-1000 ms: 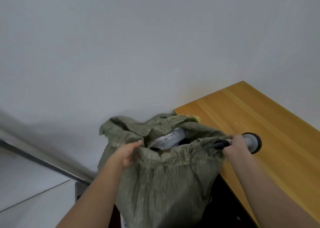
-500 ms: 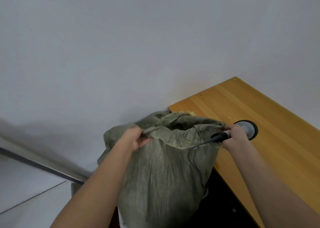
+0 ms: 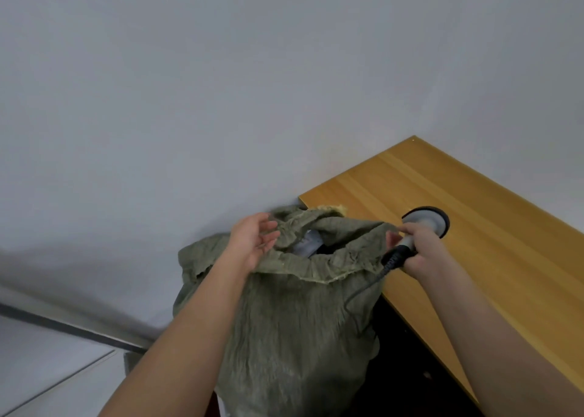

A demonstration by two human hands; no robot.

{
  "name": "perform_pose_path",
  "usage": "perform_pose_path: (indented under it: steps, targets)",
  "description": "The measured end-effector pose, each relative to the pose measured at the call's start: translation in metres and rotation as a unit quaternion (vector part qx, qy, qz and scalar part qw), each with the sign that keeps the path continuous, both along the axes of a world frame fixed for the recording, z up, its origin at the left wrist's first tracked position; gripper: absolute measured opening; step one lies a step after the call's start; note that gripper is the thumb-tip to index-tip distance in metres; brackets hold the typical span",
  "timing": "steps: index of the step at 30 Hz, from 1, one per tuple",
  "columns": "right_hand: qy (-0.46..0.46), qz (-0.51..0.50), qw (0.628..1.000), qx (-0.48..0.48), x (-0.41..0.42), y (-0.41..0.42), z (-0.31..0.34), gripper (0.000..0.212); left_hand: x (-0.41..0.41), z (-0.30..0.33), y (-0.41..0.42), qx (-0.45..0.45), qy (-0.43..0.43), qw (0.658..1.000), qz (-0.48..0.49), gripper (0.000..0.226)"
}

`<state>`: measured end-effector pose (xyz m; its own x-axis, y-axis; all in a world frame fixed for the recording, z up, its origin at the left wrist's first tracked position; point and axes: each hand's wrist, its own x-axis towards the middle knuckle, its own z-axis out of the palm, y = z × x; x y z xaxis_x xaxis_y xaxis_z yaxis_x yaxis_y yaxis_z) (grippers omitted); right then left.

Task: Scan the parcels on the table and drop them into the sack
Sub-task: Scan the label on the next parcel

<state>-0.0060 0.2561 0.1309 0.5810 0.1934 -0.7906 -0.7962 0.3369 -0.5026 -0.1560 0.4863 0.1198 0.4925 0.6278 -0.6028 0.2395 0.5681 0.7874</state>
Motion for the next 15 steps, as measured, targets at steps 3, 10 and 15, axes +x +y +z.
perform_pose_path:
  steps: [3,10,15]
  targets:
    - [-0.028,0.036,0.998,-0.046,-0.001,-0.010,0.002,0.012,0.017,0.003,-0.008,0.003,-0.010,0.999,-0.047,0.011]
    - [-0.090,0.003,0.992,-0.090,-0.005,-0.064,0.014,0.005,0.073,0.006,-0.051,0.003,-0.031,0.989,-0.146,0.015]
    - [-0.090,-0.044,0.992,-0.080,-0.007,-0.118,0.024,0.010,0.107,0.008,-0.101,-0.013,-0.043,0.973,-0.225,0.017]
